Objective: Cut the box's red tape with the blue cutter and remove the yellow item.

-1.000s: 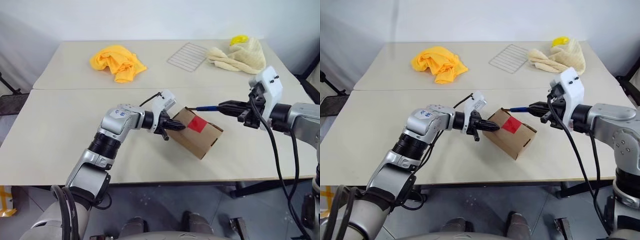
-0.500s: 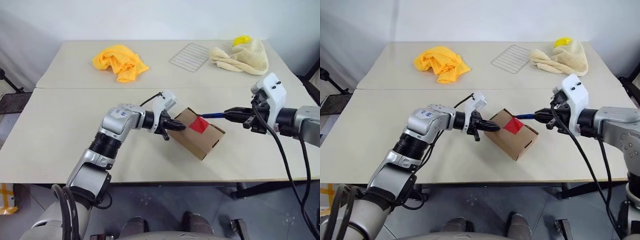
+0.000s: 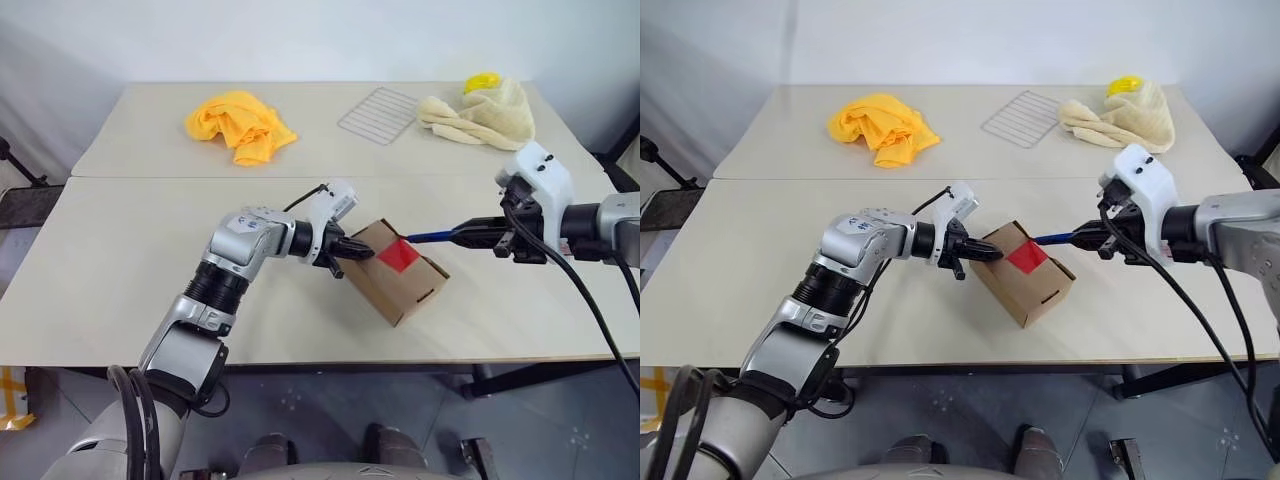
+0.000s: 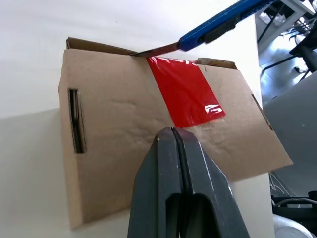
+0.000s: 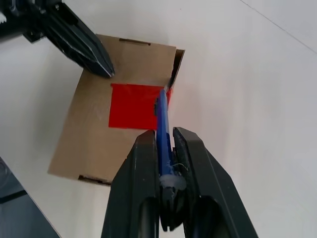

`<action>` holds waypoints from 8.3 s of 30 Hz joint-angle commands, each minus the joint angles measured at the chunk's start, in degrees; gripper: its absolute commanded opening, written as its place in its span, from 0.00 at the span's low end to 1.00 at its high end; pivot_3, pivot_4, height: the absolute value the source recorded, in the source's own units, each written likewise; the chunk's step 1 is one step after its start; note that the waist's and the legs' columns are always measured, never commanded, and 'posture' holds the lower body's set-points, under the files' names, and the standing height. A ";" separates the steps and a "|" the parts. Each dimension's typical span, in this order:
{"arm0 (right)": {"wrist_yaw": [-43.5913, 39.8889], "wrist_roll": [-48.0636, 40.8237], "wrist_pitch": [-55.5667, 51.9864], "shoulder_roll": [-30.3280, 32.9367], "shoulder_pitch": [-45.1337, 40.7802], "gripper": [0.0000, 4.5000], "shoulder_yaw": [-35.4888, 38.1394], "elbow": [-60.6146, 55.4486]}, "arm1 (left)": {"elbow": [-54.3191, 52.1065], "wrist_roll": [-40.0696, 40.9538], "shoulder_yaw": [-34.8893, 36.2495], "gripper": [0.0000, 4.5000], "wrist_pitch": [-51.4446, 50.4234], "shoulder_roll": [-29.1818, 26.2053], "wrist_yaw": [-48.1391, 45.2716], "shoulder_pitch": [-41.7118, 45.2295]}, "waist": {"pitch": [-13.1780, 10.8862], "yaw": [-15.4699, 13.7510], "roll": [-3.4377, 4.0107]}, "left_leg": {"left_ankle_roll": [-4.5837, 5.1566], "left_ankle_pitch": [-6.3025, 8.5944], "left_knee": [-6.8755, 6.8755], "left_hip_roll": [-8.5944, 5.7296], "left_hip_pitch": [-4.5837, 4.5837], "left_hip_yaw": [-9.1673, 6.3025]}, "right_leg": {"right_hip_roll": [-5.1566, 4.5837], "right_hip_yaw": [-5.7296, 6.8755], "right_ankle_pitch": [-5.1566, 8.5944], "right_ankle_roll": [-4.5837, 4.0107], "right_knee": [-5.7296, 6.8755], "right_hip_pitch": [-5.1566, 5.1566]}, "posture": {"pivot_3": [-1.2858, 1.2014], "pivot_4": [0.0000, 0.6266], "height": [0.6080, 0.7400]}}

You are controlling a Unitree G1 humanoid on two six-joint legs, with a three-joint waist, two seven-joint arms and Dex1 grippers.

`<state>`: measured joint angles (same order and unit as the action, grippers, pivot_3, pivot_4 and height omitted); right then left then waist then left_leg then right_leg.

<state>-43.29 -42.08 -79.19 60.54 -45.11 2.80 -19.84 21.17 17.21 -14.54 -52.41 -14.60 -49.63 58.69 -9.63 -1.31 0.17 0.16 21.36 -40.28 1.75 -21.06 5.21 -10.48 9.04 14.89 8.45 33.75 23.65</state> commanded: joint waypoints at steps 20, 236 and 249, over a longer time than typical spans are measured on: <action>-8.49 -1.37 -6.24 7.86 -3.29 0.04 -11.35 -0.62 | 1.22 -4.82 -3.59 0.00 2.57 -0.09 1.86 -0.85 | 0.05 -0.03 -0.09 | 0.00 0.00 -0.06 0.01 0.02 0.00 | -0.01 -0.02 -0.01 -0.02 0.02 -0.03 | 0.52 0.24 1.00; 5.20 19.43 19.11 -6.54 29.07 1.00 -2.55 2.29 | 20.67 -13.99 -6.42 0.09 22.72 0.68 -20.50 5.77 | -0.01 0.01 -0.34 | 0.40 0.14 -0.67 -0.03 -0.12 0.08 | -0.06 -0.07 -0.36 0.07 -0.12 -0.22 | 0.52 0.24 1.00; 2.49 5.00 4.45 -14.15 17.46 1.00 11.69 11.18 | 18.39 -14.08 -5.29 0.09 21.51 -0.09 -19.21 4.43 | -0.02 0.10 -0.32 | 0.39 0.14 -0.72 0.01 -0.12 0.04 | -0.05 -0.06 -0.37 0.05 -0.03 -0.20 | 0.52 0.24 1.00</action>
<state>-39.93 -34.24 -71.01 46.76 -26.97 12.24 -10.41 38.38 5.50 -18.58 -29.95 -13.86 -70.10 64.82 -9.65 -1.20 -0.15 0.56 21.50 -41.00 1.76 -21.18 5.26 -10.53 8.97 14.52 8.50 33.71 23.45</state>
